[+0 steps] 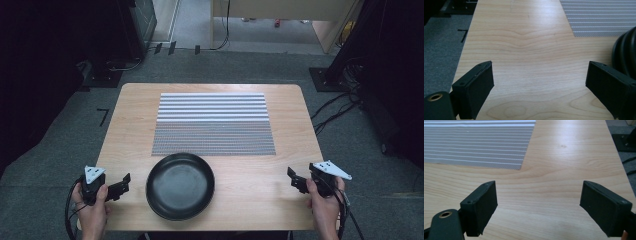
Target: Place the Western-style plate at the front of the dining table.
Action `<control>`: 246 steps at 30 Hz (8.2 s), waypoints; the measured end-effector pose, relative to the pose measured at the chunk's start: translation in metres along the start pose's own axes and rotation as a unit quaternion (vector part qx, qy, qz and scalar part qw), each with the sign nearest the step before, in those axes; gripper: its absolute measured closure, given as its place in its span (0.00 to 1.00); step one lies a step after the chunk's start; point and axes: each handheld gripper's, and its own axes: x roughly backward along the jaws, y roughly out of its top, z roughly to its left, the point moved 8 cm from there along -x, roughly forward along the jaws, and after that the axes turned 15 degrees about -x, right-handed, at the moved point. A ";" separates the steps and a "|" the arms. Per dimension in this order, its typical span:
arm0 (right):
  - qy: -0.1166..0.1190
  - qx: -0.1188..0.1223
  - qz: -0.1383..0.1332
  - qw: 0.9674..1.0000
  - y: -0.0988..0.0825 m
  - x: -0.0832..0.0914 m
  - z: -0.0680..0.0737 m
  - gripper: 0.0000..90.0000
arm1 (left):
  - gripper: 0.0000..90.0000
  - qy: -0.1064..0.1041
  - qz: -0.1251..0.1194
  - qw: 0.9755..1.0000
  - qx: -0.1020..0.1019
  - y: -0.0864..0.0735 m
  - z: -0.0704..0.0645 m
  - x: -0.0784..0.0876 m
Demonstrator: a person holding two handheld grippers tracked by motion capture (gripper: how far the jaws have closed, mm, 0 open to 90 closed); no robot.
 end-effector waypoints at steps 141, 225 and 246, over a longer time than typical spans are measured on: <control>0.221 -0.162 0.149 0.950 -0.094 -0.064 0.255 0.90 | 0.79 -0.212 0.048 0.976 -0.003 0.010 -0.059 0.019; 0.148 -0.294 0.117 0.937 0.084 -0.215 0.133 0.95 | 0.87 -0.294 0.103 0.944 0.113 0.191 -0.114 -0.201; 0.142 -0.283 0.135 0.939 0.079 -0.250 0.140 0.95 | 0.87 -0.268 0.121 0.945 0.141 0.180 -0.100 -0.229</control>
